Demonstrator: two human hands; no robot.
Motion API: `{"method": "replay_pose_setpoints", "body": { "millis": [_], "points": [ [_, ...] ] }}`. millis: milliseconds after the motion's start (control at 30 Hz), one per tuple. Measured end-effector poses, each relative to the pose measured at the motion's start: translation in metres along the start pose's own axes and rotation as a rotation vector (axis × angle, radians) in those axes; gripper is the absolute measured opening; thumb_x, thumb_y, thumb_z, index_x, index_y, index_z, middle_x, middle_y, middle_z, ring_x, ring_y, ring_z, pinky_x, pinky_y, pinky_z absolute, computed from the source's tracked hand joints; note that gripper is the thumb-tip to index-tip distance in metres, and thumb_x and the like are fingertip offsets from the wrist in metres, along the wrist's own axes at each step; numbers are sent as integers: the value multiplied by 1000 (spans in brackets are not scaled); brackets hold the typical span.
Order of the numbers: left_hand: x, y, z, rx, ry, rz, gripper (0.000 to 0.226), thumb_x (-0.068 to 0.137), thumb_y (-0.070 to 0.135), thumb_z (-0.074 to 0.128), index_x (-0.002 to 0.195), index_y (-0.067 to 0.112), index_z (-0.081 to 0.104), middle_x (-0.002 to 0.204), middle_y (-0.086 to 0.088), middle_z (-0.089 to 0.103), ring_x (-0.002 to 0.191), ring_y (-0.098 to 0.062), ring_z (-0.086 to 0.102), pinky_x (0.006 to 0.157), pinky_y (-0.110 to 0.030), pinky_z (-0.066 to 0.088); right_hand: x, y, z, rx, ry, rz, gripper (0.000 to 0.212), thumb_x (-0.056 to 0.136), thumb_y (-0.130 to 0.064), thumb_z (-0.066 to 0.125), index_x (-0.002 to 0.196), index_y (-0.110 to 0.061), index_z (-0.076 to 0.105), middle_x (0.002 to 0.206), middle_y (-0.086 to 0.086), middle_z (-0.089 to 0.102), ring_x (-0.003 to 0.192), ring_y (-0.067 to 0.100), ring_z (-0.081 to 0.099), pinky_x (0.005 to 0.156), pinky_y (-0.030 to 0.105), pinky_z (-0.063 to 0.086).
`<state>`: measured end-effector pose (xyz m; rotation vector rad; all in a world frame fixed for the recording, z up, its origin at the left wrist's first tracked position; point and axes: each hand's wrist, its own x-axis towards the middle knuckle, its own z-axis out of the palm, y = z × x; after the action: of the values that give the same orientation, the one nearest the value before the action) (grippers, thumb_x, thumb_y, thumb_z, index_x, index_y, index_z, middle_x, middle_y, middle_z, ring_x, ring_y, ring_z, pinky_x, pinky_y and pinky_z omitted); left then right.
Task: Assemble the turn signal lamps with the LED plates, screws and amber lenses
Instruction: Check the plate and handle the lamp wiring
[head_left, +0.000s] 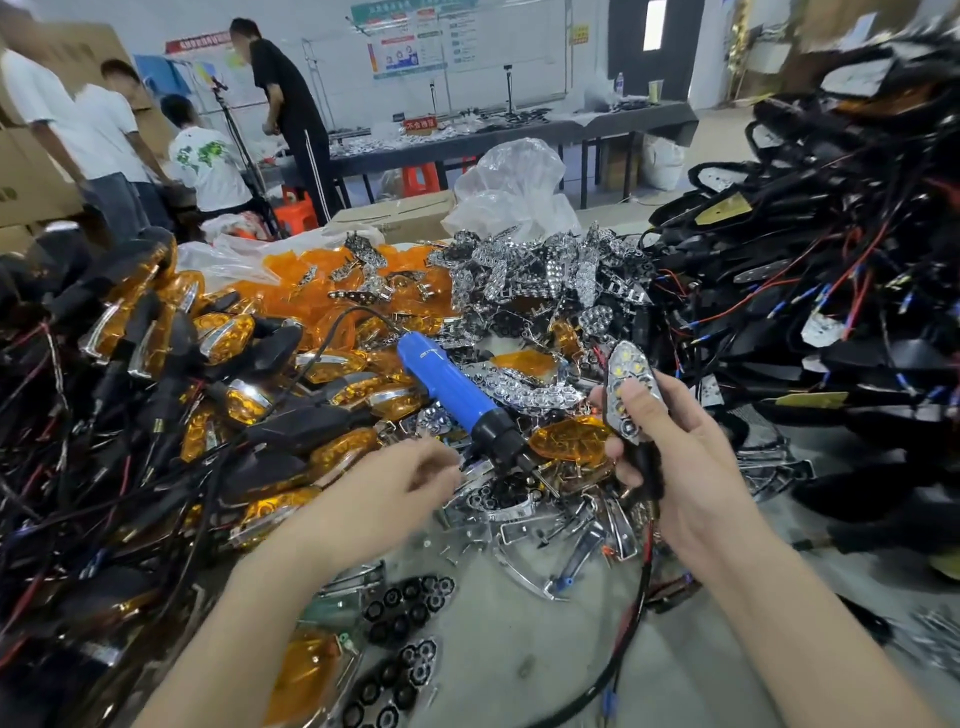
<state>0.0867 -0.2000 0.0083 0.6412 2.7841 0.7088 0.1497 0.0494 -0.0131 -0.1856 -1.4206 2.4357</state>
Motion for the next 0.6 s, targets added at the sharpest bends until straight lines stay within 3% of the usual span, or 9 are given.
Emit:
{"method": "replay_pose_setpoints", "body": {
  "millis": [100, 200, 400, 533, 600],
  "points": [
    [-11, 15, 19, 76, 30, 37, 36, 101, 52, 43, 135, 41, 49, 118, 26, 45, 103, 7, 53, 94, -23, 46, 0, 0, -1, 9, 10, 1, 41, 85, -31, 70, 123, -15, 65, 102, 6, 77, 56, 11, 59, 41, 19, 38],
    [-17, 24, 35, 95, 122, 82, 38, 102, 50, 43, 139, 40, 45, 129, 24, 39, 114, 2, 46, 102, -25, 42, 1, 0, -4, 24, 36, 24, 33, 88, -29, 69, 118, -17, 67, 104, 6, 77, 55, 11, 59, 41, 19, 37],
    [-25, 43, 76, 122, 332, 281, 39, 101, 51, 32, 133, 38, 49, 128, 21, 43, 119, 4, 38, 101, -18, 35, 3, 2, -9, 12, 75, 41, 35, 97, -24, 67, 129, -11, 61, 105, 6, 75, 55, 12, 58, 40, 19, 37],
    [-26, 53, 87, 102, 386, 323, 37, 102, 41, 38, 130, 27, 57, 129, 11, 51, 122, -7, 45, 105, -28, 40, 5, 0, -13, 7, 117, 35, 33, 98, -24, 67, 128, -13, 60, 106, 7, 76, 57, 12, 60, 42, 20, 39],
    [-26, 55, 79, 77, 399, 321, 36, 102, 41, 38, 129, 29, 58, 128, 15, 52, 120, -1, 45, 104, -24, 40, 7, -5, -15, 16, 145, 25, 27, 99, -23, 66, 123, -13, 61, 101, 5, 77, 56, 11, 60, 41, 20, 39]
  ]
}}
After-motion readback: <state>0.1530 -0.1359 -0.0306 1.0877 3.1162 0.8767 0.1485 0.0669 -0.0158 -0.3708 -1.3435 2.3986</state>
